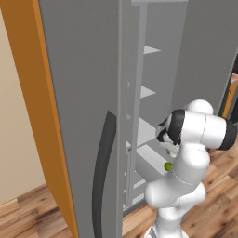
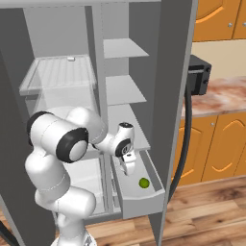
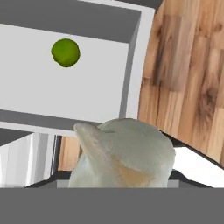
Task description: Take the lime and garlic from the fridge shelf and place them in the freezer drawer to begin freezing them.
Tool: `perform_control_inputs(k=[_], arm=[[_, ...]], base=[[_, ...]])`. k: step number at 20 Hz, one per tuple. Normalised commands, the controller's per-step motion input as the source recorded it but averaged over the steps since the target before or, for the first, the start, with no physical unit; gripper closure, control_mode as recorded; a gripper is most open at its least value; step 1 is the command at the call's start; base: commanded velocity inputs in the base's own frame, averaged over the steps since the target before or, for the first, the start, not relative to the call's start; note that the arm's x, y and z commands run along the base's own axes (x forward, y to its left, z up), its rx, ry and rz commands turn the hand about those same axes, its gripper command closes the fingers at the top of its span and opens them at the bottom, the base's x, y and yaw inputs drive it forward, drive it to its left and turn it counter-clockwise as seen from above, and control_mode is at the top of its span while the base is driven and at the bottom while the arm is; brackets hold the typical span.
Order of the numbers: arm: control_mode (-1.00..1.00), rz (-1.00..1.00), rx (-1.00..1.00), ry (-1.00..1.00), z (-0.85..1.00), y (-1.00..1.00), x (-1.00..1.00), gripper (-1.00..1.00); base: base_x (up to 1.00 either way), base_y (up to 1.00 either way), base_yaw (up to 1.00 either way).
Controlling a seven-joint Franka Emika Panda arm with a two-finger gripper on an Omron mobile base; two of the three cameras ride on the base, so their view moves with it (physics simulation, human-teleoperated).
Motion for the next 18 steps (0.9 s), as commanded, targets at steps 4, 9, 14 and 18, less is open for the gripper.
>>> perform_control_inputs(k=[4, 9, 14, 18], arm=[[-1.0, 0.04, 0.09, 0.0, -0.16, -0.06, 0.22, 1.0], [-1.0, 0.0, 0.0, -0.02, -0.22, -0.12, 0.32, 1.0], [-1.0, 0.0, 0.0, -0.01, -0.28, -0.02, 0.27, 1.0], [-1.0, 0.0, -0.03, -0.04, -0.33, 0.0, 0.37, 1.0]], base=[[0.0, 0.0, 0.0], [0.0, 0.0, 0.0], [0.0, 0.0, 0.0], [0.0, 0.0, 0.0]])
